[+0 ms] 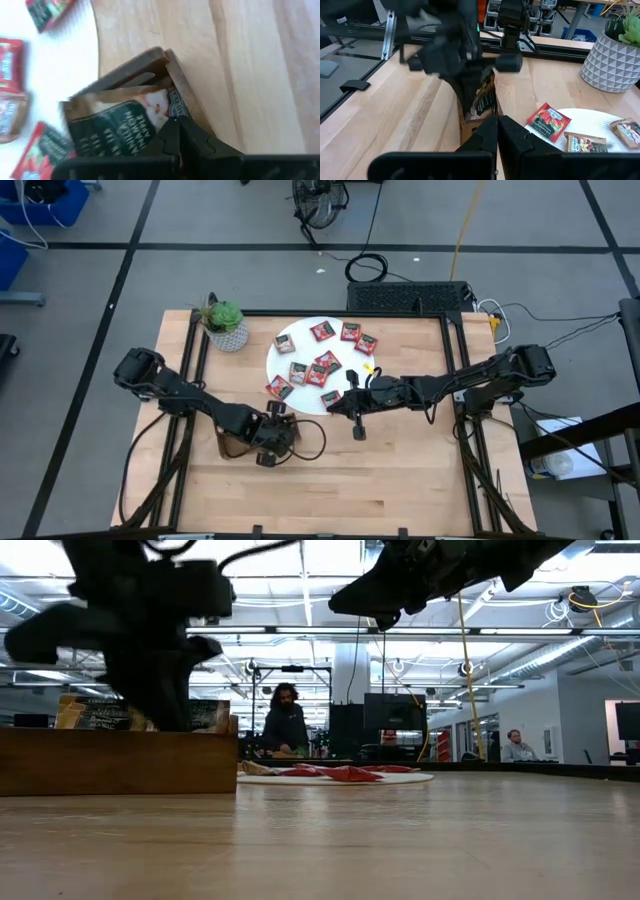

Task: Pick & Place Tea
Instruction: Put the brown tea bag into the right section of the wooden organizer

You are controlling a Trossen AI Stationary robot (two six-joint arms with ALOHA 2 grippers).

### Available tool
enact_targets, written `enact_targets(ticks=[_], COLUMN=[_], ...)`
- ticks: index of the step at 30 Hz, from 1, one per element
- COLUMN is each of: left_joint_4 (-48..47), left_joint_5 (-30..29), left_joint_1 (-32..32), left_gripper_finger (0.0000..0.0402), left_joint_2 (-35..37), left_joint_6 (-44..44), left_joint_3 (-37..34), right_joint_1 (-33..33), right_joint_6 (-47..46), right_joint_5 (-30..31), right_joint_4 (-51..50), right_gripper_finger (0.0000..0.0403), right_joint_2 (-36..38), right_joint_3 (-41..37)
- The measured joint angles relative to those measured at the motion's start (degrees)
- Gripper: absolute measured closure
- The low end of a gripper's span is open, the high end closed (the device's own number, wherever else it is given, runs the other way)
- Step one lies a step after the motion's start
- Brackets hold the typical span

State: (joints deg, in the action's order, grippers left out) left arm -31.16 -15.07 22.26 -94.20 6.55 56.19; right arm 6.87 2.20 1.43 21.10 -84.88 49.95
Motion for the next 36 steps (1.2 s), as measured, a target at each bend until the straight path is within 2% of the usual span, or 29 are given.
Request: enact_targets(ticks=[3, 8, 10, 14, 17, 19, 20, 23, 25, 27, 31, 36], left_joint_4=[-0.9, 0.5, 1.8, 11.7, 18.3, 17.5, 17.1, 13.1, 14.9, 13.2, 10.6, 2.9], left_joint_5=[-0.2, -2.7, -3.9, -4.4, -9.9, -14.3, -14.4, -8.5, -1.6, 2.0, 2.0, 1.6], left_joint_1=[0.0, -0.6, -1.2, -3.0, -6.5, -10.9, -13.5, -22.0, -27.2, -31.5, -38.9, -45.8], left_gripper_finger=[0.0395, 0.0395, 0.0395, 0.0394, 0.0394, 0.0393, 0.0391, 0.0362, 0.0328, 0.0286, 0.0202, 0.0134], left_joint_2=[0.7, 7.7, 12.6, 23.9, 30.6, 32.4, 32.4, 30.6, 26.9, 23.2, 12.1, -3.0], left_joint_6=[-0.1, -3.0, -4.4, -7.0, -5.4, -3.5, -2.9, -2.7, -3.7, -6.5, -11.8, -18.8], left_joint_3=[2.3, 1.4, -0.8, -8.6, -15.7, -18.4, -18.5, -17.8, -15.5, -13.6, -7.4, 3.4], right_joint_1=[0.0, -0.1, -0.2, -0.2, -0.4, -0.8, -1.1, -2.2, -3.0, -3.7, -4.9, -6.1], right_joint_6=[0.0, 0.1, 0.2, 0.7, 2.0, 2.7, 2.9, 3.1, 3.1, 3.2, 3.6, 4.5], right_joint_5=[0.0, 0.0, 0.1, 0.2, 0.4, 0.4, 0.4, 0.5, 0.5, 0.4, 0.4, 0.3], right_joint_4=[-0.3, -0.5, -0.8, -2.4, -2.7, -2.5, -2.5, -2.4, -2.6, -2.7, -3.2, -3.6], right_gripper_finger=[0.0403, 0.0403, 0.0403, 0.0403, 0.0403, 0.0403, 0.0403, 0.0403, 0.0403, 0.0403, 0.0403, 0.0403], right_joint_2=[0.0, 0.0, 0.0, 0.0, 0.0, 0.0, 0.0, 0.0, 0.0, 0.0, 0.0, 0.0], right_joint_3=[0.0, 0.0, 0.0, 0.0, 0.0, 0.0, 0.0, 0.0, 0.0, 0.0, 0.0, -0.1])
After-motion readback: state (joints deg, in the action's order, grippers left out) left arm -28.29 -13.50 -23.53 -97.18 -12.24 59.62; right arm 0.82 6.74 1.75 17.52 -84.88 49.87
